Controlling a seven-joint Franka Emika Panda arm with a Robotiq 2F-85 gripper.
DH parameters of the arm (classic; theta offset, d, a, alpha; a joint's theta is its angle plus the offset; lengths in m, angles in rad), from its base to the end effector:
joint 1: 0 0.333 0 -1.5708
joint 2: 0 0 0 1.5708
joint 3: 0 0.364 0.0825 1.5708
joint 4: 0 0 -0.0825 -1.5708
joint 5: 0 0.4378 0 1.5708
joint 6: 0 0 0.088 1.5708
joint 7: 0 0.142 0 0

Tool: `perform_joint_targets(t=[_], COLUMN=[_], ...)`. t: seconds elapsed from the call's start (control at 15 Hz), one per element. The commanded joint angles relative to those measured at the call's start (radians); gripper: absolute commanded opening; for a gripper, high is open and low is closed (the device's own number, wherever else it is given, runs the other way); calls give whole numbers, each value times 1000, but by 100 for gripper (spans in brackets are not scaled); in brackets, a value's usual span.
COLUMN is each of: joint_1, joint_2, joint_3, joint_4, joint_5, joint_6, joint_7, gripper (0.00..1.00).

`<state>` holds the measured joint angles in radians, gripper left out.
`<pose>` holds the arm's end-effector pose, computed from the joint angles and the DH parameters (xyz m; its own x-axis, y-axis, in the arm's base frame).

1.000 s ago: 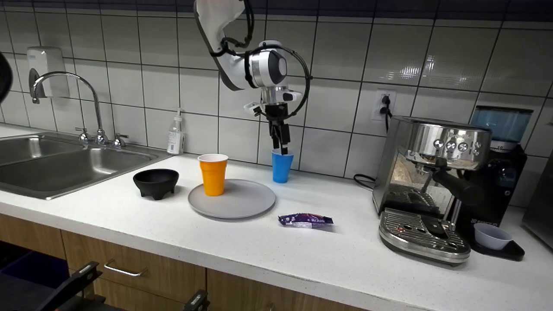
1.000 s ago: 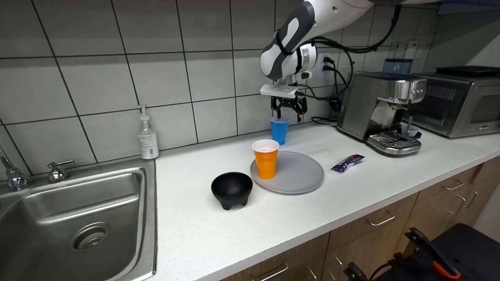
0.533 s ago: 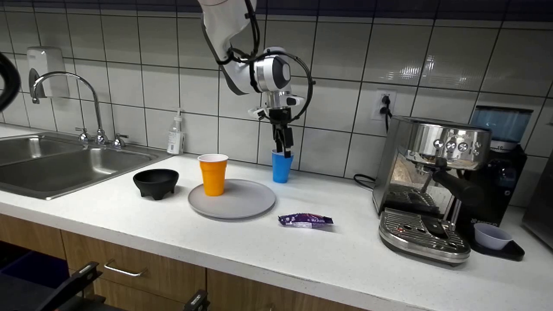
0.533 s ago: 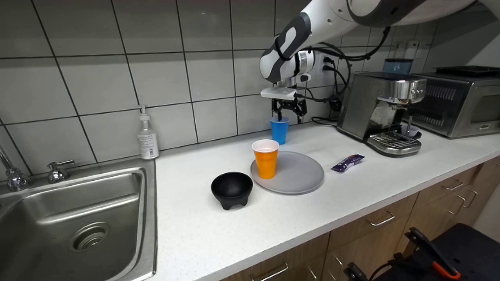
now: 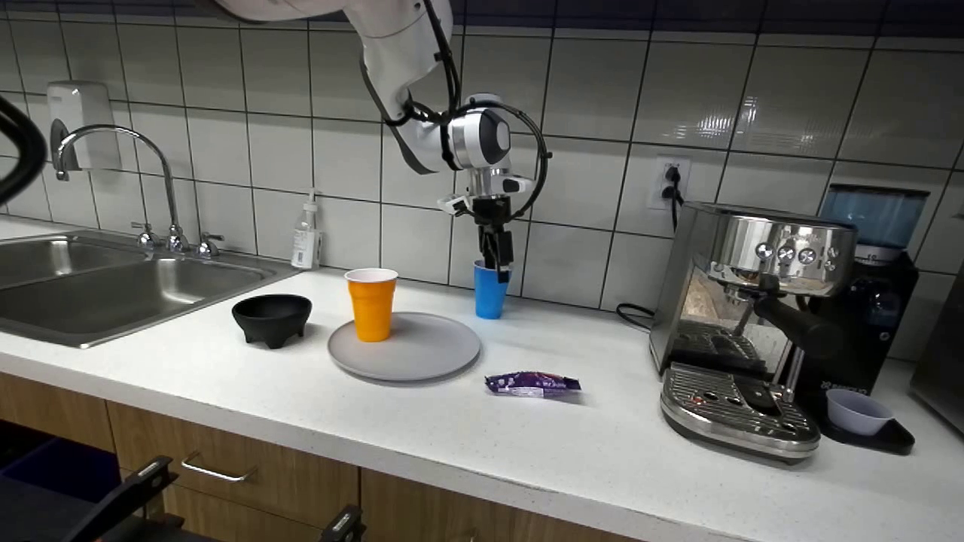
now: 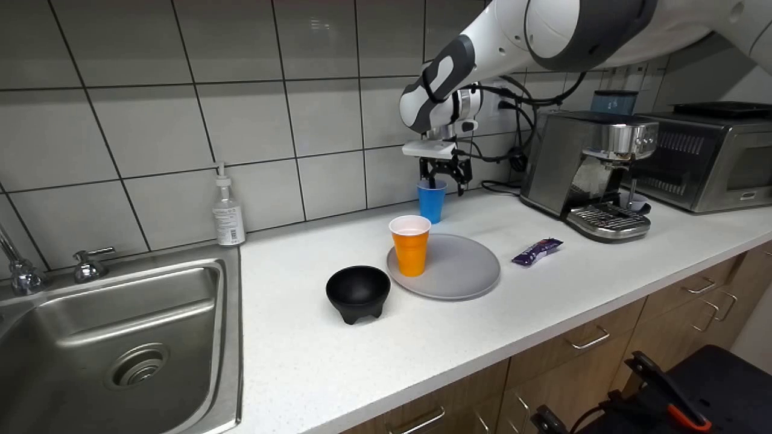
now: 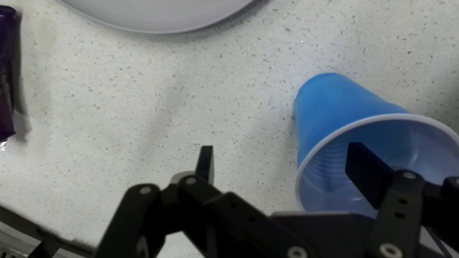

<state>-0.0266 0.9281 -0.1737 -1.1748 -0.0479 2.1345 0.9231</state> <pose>0.8432 -0.1333 0.2030 0.5161 -0.8407 0.1637 -0.8564 -0.5100 0.0807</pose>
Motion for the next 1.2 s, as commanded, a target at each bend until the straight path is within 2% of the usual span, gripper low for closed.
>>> perform_joint_targets(t=[0.0, 0.47, 0.6, 0.87, 1.13], joint_1=[-15, -19, -20, -20, -18], joint_2=[49, 76, 78, 69, 31], joint_3=[5, 6, 6, 7, 12], joint_4=[97, 145, 151, 154, 102], joint_5=[29, 33, 33, 34, 40], joint_6=[-63, -87, -90, -87, -65], joint_7=[-17, -19, -19, -20, -22], gripper=[69, 13, 1, 1, 1])
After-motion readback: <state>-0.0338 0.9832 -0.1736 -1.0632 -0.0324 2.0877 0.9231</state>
